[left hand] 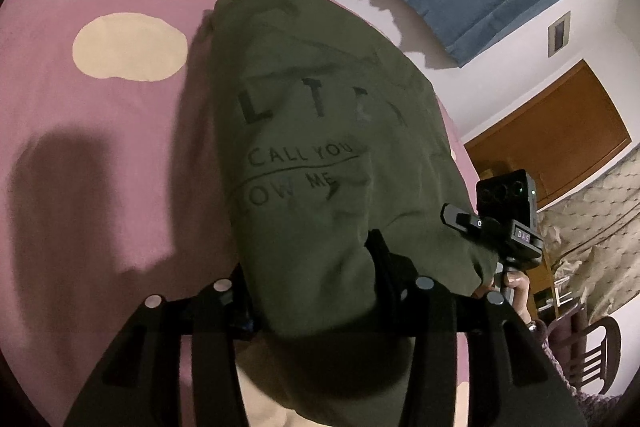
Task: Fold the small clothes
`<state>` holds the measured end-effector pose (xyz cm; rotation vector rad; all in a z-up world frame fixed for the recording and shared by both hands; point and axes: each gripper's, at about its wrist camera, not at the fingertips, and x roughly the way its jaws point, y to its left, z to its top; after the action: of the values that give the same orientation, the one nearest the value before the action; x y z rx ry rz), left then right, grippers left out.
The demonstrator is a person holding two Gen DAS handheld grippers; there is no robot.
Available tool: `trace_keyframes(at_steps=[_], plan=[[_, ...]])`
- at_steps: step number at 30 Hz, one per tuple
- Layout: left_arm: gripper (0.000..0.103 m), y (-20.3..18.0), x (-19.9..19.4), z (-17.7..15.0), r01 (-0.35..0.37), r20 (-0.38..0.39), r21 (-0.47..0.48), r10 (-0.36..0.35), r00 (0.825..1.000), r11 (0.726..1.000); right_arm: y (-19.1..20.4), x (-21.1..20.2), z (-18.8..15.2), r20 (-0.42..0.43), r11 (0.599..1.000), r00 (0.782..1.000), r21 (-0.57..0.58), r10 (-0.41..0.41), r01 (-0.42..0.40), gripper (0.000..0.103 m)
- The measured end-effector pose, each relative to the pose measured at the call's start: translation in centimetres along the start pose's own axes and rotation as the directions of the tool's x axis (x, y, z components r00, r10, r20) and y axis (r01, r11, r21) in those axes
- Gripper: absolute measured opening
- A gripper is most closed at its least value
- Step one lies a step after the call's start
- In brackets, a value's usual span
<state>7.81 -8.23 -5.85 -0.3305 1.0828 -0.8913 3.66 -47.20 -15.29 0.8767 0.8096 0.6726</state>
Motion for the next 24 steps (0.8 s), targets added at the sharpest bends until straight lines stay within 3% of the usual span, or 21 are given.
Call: trace_keyframes(at_steps=[4, 9, 12, 16, 19, 24], plan=[[0.051, 0.1, -0.5, -0.4, 0.012, 0.003, 0.012, -0.012, 1.0, 1.0, -0.1, -0.2, 0.5, -0.007, 0.999, 1.0, 0.033, 0.007, -0.007, 0.037], [0.053, 0.2, -2.0, -1.1, 0.006, 0.024, 0.014, -0.006, 1.0, 1.0, 0.1, -1.8, -0.5, 0.006, 0.998, 1.0, 0.065, 0.013, -0.013, 0.064], [0.055, 0.0, -3.4, -1.9, -0.005, 0.044, 0.035, 0.003, 0.999, 0.999, 0.7, -2.8, -1.5, 0.01, 0.998, 1.0, 0.067, 0.017, -0.018, 0.072], [0.056, -0.5, -6.0, -3.6, -0.018, 0.087, 0.079, 0.011, 0.996, 0.997, 1.3, -3.9, -2.9, 0.03, 0.997, 0.999, 0.077, 0.017, -0.019, 0.074], [0.058, -2.3, -8.2, -5.2, -0.002, 0.114, 0.166, -0.017, 0.993, 0.986, 1.3, -4.4, -3.6, 0.046, 0.996, 0.999, 0.086, 0.018, -0.022, 0.074], [0.064, -5.0, -7.8, -6.7, -0.071, 0.101, 0.287, 0.043, 0.994, 0.955, 1.0, -4.2, -3.8, 0.061, 0.994, 0.998, 0.107, 0.018, -0.024, 0.074]])
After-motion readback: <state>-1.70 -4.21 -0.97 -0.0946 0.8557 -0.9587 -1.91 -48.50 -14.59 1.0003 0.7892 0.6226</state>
